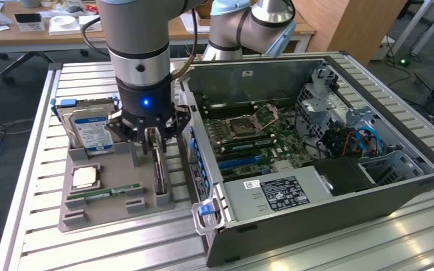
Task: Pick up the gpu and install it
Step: 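Pick up the gpu and move the gpu toward the slot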
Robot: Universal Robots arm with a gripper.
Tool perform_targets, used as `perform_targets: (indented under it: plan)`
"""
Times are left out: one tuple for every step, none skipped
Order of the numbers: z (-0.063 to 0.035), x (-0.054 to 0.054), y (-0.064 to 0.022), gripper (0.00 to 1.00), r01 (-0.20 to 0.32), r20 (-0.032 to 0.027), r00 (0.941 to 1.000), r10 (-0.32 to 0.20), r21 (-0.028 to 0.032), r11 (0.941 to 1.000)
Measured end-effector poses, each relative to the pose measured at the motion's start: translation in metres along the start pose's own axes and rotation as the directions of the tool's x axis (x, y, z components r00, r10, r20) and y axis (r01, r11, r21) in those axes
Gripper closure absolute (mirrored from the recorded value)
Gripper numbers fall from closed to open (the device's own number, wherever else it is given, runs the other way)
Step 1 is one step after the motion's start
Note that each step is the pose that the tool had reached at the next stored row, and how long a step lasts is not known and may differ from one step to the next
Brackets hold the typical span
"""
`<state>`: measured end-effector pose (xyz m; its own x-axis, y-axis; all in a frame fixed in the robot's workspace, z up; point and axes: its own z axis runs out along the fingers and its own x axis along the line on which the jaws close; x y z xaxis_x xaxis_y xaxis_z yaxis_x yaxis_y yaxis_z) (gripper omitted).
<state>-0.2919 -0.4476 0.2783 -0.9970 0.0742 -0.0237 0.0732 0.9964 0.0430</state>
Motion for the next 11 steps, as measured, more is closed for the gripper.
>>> perform_targets:
  plan:
    - [0.0011, 0.000, -0.0001, 0.58, 0.000, -0.0001, 1.0000, 0.000, 0.0001, 1.0000]
    - [0.0026, 0.000, -0.0002, 0.58, 0.001, -0.0003, 1.0000, -0.001, 0.0003, 1.0000]
    - [0.0043, 0.000, -0.0002, 0.58, 0.001, -0.0001, 1.0000, -0.001, 0.0002, 1.0000]
    - [0.0058, 0.000, -0.0003, 0.58, 0.001, -0.0003, 1.0000, -0.001, 0.0003, 1.0000]
    - [0.0074, 0.000, -0.0004, 0.58, 0.002, -0.0003, 1.0000, -0.002, 0.0002, 1.0000]
    - [0.0090, 0.000, -0.0004, 0.58, 0.002, -0.0003, 1.0000, -0.002, 0.0001, 1.0000]
    - [0.0105, 0.000, -0.0005, 0.58, 0.002, -0.0003, 1.0000, -0.002, 0.0002, 1.0000]
    - [0.0119, 0.000, -0.0005, 0.58, 0.002, -0.0003, 1.0000, -0.002, 0.0001, 1.0000]
    - [0.0132, 0.000, -0.0006, 0.58, 0.002, -0.0003, 1.0000, -0.002, 0.0002, 1.0000]
    - [0.0144, 0.000, -0.0006, 0.58, 0.002, -0.0004, 1.0000, -0.002, 0.0002, 1.0000]
    - [0.0156, 0.000, -0.0007, 0.58, 0.002, -0.0004, 1.0000, -0.002, 0.0002, 1.0000]
